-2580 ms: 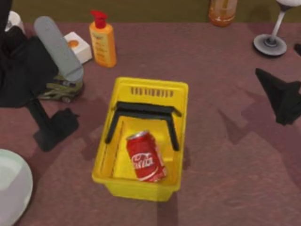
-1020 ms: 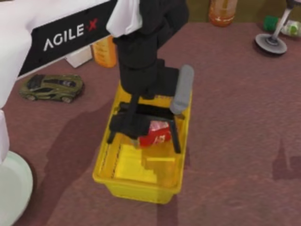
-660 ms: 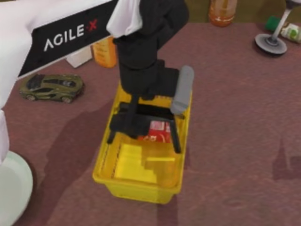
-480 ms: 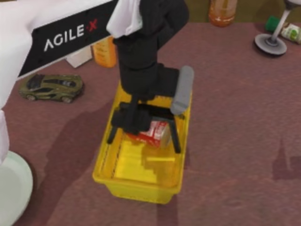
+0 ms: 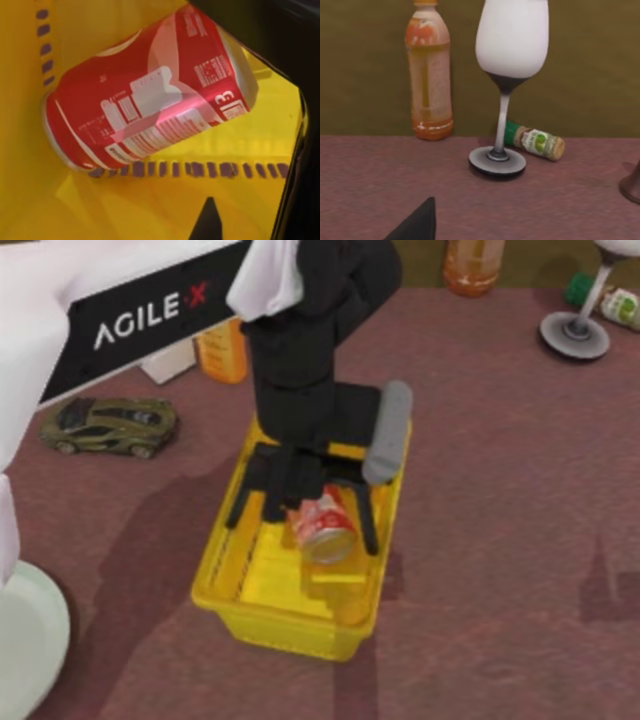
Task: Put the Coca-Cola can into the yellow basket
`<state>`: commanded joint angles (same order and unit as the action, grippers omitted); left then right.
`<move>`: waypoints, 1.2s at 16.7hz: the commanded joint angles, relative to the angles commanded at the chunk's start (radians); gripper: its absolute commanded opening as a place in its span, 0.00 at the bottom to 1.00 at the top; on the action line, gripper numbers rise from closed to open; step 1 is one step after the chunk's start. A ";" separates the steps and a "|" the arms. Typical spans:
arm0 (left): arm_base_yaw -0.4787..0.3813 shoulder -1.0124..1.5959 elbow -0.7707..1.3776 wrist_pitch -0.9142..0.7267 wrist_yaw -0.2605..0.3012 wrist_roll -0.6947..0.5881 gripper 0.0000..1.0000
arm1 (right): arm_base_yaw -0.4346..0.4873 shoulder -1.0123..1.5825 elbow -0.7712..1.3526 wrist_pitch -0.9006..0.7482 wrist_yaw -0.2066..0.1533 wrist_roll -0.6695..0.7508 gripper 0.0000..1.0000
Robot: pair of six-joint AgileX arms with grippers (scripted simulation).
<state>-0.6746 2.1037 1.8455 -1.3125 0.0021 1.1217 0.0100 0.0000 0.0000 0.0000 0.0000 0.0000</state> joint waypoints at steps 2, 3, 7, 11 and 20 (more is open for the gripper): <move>0.000 0.000 0.000 0.000 0.000 0.000 0.00 | 0.000 0.000 0.000 0.000 0.000 0.000 1.00; 0.000 0.000 0.000 0.000 0.000 0.000 0.00 | 0.000 0.000 0.000 0.000 0.000 0.000 1.00; 0.000 0.000 0.000 0.000 0.000 0.000 0.00 | 0.000 0.000 0.000 0.000 0.000 0.000 1.00; 0.000 0.000 0.000 0.000 0.000 0.000 0.00 | 0.000 0.000 0.000 0.000 0.000 0.000 1.00; 0.000 0.000 0.000 0.000 0.000 0.000 0.00 | 0.000 0.000 0.000 0.000 0.000 0.000 1.00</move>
<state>-0.6746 2.1037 1.8455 -1.3125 0.0021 1.1217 0.0100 0.0000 0.0000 0.0000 0.0000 0.0000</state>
